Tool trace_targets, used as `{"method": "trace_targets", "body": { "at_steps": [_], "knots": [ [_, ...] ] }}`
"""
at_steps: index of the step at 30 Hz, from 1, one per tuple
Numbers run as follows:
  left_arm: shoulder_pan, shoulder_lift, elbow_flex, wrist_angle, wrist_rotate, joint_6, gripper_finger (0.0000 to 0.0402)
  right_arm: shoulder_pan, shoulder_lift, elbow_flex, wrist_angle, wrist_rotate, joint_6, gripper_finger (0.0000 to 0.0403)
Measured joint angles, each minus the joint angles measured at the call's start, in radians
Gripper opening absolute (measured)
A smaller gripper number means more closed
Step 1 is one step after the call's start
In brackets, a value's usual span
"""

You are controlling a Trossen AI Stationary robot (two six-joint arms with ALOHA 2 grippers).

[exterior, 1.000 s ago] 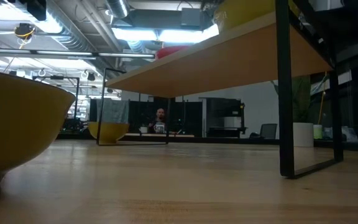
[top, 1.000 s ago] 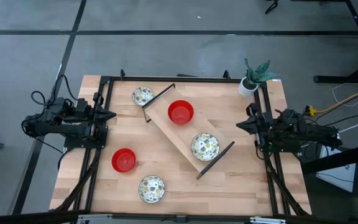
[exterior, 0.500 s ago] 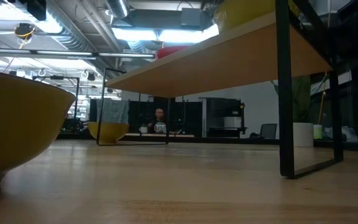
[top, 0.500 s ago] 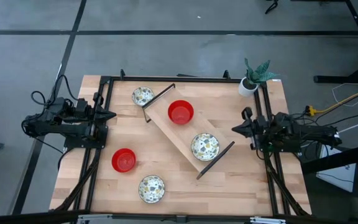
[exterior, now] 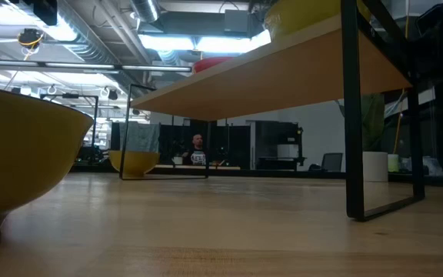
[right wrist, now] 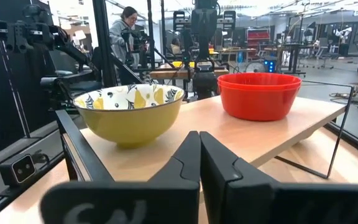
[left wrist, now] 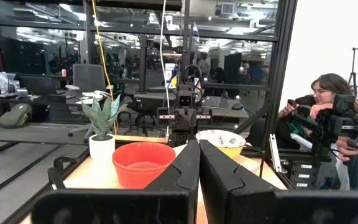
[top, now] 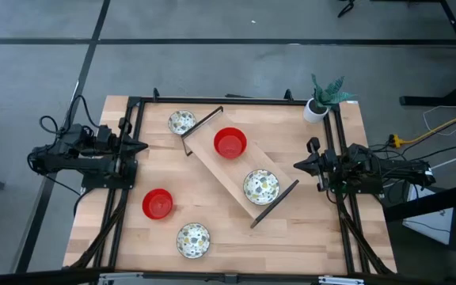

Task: Pick & Place Mini bowls
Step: Stack the red bowl on top of the red bowls on the shelf

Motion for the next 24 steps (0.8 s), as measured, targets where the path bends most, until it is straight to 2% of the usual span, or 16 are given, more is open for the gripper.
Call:
{"method": "trace_targets", "body": {
  "at_steps": [8,16,24],
  "knots": [
    [0.0,0.0,0.0,0.0,0.0,0.0,0.0004,0.0,0.0,0.0,-0.008,0.0,0.002,0.0001],
    [0.0,0.0,0.0,0.0,0.0,0.0,0.0004,0.0,0.001,0.0,-0.018,0.0,0.006,0.0031],
    [0.0,0.0,0.0,0.0,0.0,0.0,0.0004,0.0,0.001,0.0,-0.018,0.0,0.007,0.0038]
  ]
}}
